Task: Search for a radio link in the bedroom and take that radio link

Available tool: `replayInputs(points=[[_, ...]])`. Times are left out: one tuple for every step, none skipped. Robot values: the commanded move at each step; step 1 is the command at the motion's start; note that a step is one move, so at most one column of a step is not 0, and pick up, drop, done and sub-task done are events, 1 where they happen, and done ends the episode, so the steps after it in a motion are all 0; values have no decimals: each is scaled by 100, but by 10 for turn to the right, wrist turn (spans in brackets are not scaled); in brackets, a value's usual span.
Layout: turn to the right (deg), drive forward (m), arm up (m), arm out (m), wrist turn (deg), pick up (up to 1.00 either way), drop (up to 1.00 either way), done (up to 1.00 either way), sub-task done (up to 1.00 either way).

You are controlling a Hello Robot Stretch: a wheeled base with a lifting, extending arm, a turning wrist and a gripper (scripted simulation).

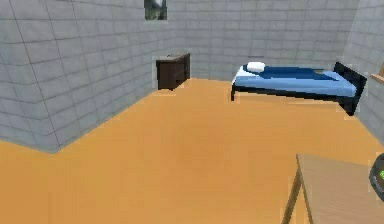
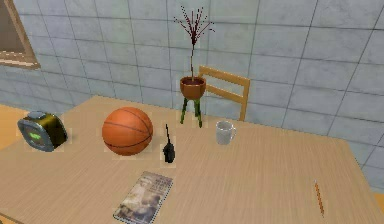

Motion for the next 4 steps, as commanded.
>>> replayInputs(points=[[0,0,50,0,0,0,0,0,0],[0,0,34,0,0,0,0,0,0],[0,0,0,42,0,0,0,0,0],[0,0,0,0,450,0,0,0,0]])
